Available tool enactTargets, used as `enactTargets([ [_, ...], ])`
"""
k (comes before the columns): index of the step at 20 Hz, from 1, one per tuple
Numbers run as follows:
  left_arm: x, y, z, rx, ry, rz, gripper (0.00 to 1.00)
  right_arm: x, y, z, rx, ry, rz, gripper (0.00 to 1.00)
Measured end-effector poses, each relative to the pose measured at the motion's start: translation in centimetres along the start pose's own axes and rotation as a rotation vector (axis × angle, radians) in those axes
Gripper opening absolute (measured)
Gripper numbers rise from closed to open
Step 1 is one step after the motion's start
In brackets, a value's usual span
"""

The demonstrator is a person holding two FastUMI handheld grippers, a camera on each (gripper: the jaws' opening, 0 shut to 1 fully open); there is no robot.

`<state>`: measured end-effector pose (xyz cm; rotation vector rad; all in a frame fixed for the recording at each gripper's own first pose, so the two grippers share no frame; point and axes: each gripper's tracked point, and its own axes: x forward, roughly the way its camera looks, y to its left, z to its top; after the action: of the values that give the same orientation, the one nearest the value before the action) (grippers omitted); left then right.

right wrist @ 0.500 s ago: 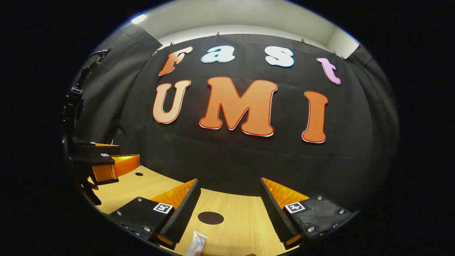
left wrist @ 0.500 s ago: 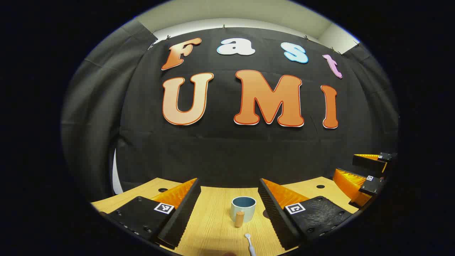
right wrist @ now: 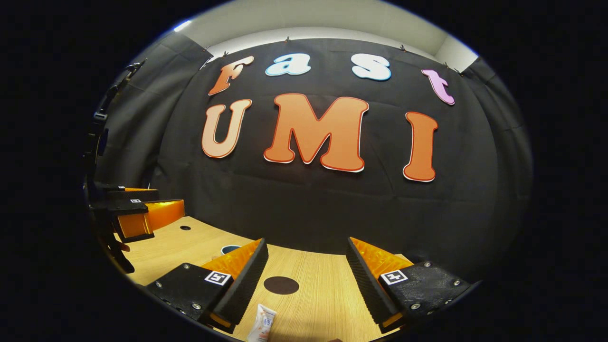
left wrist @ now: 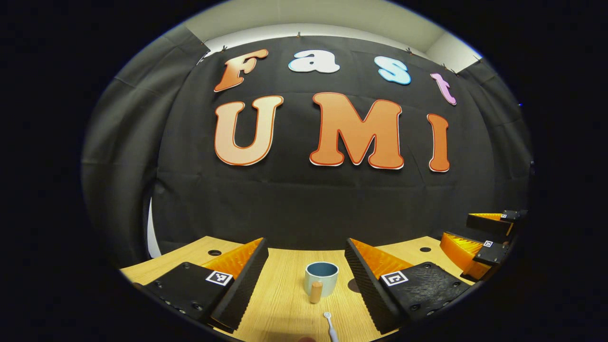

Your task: Put the toothbrush and toothpaste on the desktop into the cup, then pick up the cup and place it on the coaster on the desktop.

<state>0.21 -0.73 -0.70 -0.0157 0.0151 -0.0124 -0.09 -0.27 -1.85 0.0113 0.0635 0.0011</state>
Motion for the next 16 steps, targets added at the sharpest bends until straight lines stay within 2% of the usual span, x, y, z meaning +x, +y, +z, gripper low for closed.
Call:
enactTargets([
  [10, 0.4, -0.1, -0.7, 0.001, 0.022, -0.005, 0.98, 0.1, 0.4, -1.0, 0.003, 0.034, 0.01, 0.99],
  [16, 0.5, -2.1, -3.7, -0.005, 0.117, -0.071, 0.98, 0.0, 1.1, -3.6, 0.022, 0.119, 0.031, 0.98],
])
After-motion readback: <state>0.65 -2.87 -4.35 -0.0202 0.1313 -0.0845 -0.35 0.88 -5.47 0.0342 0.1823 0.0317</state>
